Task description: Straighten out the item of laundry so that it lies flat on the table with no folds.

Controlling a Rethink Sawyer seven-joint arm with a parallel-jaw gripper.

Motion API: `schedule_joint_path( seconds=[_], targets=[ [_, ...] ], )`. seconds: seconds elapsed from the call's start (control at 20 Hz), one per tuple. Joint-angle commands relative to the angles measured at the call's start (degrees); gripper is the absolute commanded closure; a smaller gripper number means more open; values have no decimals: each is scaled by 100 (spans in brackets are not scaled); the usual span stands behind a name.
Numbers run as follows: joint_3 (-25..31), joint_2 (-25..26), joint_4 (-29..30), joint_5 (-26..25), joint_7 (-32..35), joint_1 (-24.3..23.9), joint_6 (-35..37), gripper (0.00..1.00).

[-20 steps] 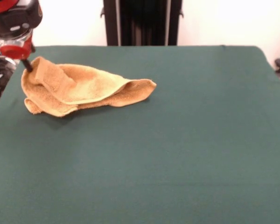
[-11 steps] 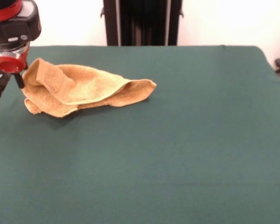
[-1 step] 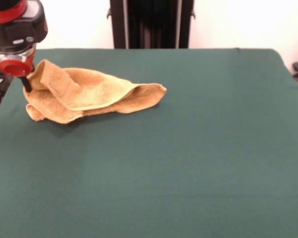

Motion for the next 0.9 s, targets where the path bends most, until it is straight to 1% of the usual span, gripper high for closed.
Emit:
schedule_joint_path(
  seconds=[0.05, 0.1, 0.25, 0.35, 0.7, 0.85, 0.9],
  targets=[
    [561, 81, -65, -224, 23, 156, 1307, 0],
    [553, 43, -53, -231, 19, 171, 1366, 0],
    [500, -11, -110, -340, -82, 196, 1829, 0],
    [566, 1, -34, -349, -183, 168, 1733, 0],
    [775, 99, 289, -197, -142, 115, 830, 0],
    [716, 79, 438, -293, -78, 210, 157, 0],
    [695, 77, 460, -305, -52, 231, 49, 100]
  ],
)
